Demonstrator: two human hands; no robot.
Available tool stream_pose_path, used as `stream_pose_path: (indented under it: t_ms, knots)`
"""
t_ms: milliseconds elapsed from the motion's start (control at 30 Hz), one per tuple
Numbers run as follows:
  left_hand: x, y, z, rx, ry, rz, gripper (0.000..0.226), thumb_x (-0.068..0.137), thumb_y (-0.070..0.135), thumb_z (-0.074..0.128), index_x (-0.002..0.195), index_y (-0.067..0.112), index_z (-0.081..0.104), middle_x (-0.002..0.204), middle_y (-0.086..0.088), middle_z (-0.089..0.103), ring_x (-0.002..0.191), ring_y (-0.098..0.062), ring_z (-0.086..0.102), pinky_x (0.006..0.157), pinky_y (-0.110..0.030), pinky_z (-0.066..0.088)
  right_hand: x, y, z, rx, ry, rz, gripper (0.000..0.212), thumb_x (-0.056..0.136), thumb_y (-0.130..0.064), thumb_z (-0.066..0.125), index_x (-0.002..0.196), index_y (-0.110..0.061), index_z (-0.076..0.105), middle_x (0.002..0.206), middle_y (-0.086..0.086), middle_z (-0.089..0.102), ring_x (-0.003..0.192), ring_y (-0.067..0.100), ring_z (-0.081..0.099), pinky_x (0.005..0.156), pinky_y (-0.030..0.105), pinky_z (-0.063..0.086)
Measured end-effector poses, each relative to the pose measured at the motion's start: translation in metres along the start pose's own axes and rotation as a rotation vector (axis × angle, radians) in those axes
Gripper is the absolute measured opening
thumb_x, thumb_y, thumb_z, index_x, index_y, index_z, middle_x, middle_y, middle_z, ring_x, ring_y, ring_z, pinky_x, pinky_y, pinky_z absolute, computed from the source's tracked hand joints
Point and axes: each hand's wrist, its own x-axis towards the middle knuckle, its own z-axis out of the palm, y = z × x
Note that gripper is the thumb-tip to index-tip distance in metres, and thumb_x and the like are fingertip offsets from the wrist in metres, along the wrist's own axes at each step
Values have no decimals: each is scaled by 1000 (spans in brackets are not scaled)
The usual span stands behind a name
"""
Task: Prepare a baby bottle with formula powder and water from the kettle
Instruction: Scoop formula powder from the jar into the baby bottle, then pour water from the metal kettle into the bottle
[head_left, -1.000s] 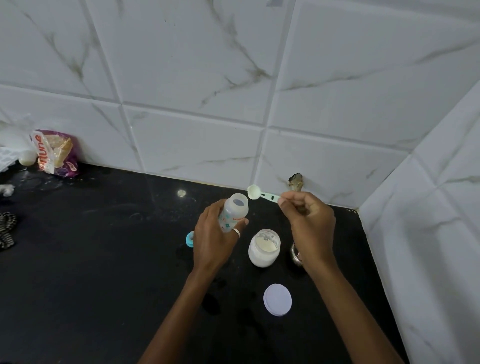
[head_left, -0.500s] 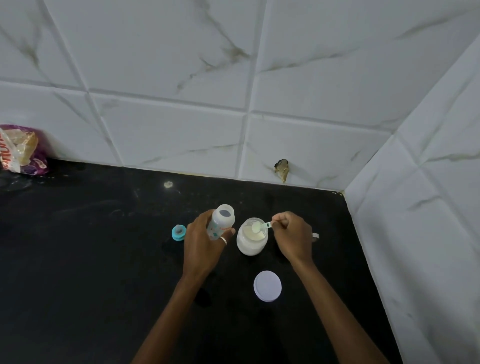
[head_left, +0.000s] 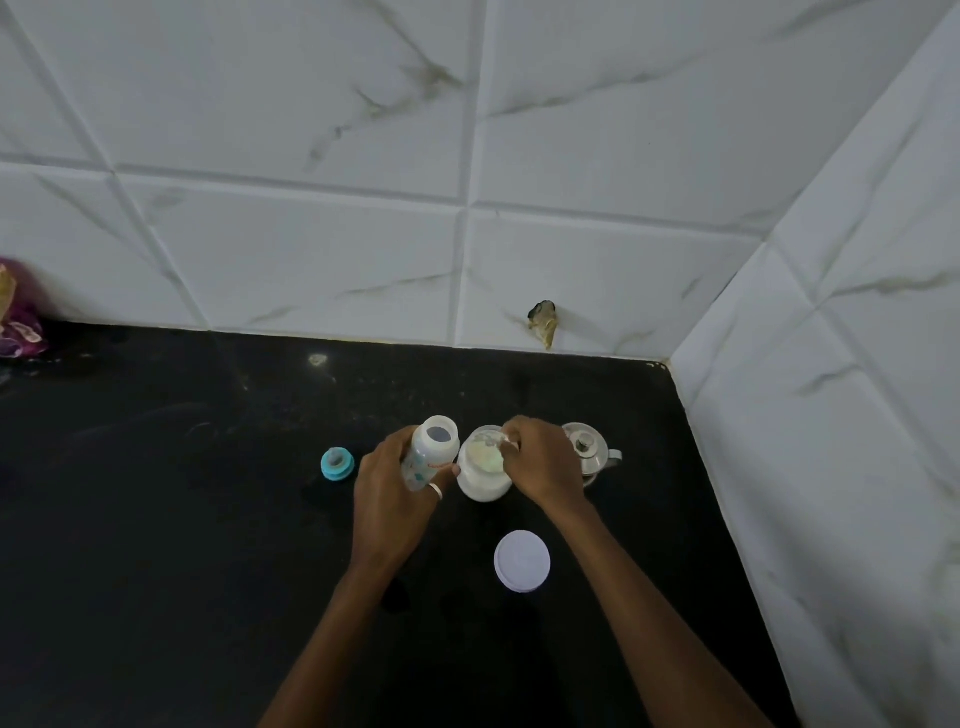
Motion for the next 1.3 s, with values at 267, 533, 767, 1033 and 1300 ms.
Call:
stream_pose_path:
  t_ms: [267, 533, 767, 1033, 1300]
  knots:
    - [-3, 9, 10, -41, -35, 20, 61, 77, 36, 88, 130, 37, 56, 127, 9, 68, 120, -20, 64, 96, -49, 57, 13, 84, -44, 298, 280, 328, 32, 103, -29, 55, 76, -15, 65, 76, 0, 67, 73, 16, 64, 64, 33, 45]
    - [-11, 34, 29, 7, -73, 41, 62, 76, 35, 91, 129, 39, 58, 121, 21, 62, 118, -14, 61, 98, -43, 56, 10, 141, -19, 545, 214, 572, 43, 101, -44, 59, 75, -12, 66, 73, 1, 66, 69, 15, 61, 57, 28, 39]
    - [-19, 45, 41, 34, -88, 23, 61, 77, 36, 90, 126, 46, 54, 117, 26, 60, 117, -13, 62, 96, -31, 52, 8, 151, 0, 617, 196, 498, 45, 99, -52, 61, 75, -15, 65, 76, -2, 66, 71, 10, 61, 62, 24, 40]
    - [-34, 48, 46, 29, -69, -29, 65, 77, 34, 89, 133, 35, 56, 130, 10, 63, 121, -15, 61, 98, -36, 55, 8, 156, 10, 675, 269, 466, 52, 99, -49, 63, 64, -12, 53, 68, 7, 56, 63, 14, 50, 64, 31, 43]
    - [-42, 47, 48, 20, -38, -55, 65, 78, 36, 88, 131, 43, 52, 133, 11, 63, 122, -14, 62, 100, -40, 57, 5, 148, 21, 925, 301, 516, 55, 102, -46, 59, 57, -16, 50, 54, 0, 46, 54, 10, 42, 56, 30, 37]
